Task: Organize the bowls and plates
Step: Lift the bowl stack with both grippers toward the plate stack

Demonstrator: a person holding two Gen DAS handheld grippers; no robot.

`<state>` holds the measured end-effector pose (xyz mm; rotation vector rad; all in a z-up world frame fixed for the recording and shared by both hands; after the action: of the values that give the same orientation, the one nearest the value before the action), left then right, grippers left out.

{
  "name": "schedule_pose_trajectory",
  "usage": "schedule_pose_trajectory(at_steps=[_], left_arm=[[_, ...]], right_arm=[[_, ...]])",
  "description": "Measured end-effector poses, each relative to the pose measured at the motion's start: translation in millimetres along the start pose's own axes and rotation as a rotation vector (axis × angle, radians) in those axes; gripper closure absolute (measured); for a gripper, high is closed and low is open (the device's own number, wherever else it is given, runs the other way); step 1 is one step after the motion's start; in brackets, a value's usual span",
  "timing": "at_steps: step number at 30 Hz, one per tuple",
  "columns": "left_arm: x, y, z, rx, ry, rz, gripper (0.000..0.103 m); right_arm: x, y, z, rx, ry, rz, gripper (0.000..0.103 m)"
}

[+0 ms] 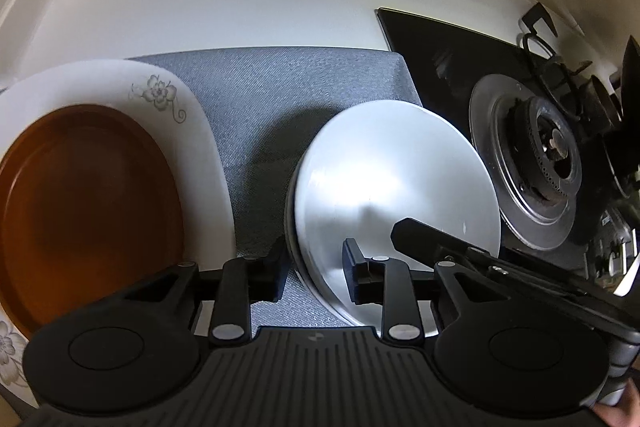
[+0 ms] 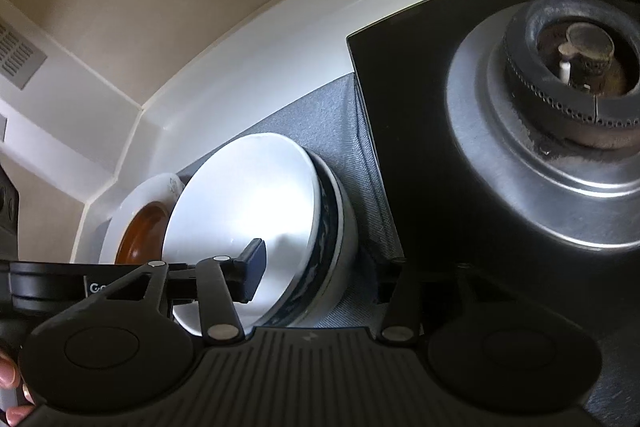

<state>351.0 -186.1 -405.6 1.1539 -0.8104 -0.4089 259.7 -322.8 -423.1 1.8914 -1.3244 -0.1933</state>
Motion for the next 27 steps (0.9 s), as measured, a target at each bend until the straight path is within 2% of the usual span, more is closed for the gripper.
schedule_pose_trajectory(at_steps=[1,2,4,15,21,27], left_arm=[[0,0,0,0.000,0.005,-0.002,0.074],[0,1,0,0.002,0.008,-0.005,0.074],[-2,2,2,0.006,0.014,-0.014,0.074],[-12,27,14,0.024,0.003,-0.020,0.074],[-13,62,10,0.076,-0.013,0.004,0.074],[-30,99,-17,0.107,0.014,0.004,0.072]], right_arm=[[0,0,0,-0.003,-0.001,0.004,0.049],[0,0,1,-0.018,-0.006,0.009,0.058],[1,0,2,-0.050,0.018,0.015,0.067],[-10,26,-6,-0.054,0.042,0.019,0.067],[-17,41,-32,-0.029,0.054,0.024,0.067],[-33,41,-71,0.021,0.062,-0.011,0.067]])
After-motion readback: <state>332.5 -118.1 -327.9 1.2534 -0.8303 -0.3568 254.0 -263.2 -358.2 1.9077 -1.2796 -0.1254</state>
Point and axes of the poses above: each gripper's, at about its wrist camera, not at the fingertips, and y roughly against the way its jaws point, z to its right, x to its top, the point moved 8 cm from there along -y, roughly the way its jaws point, and after that the axes turned 13 degrees about -y, right-handed, at the moved point
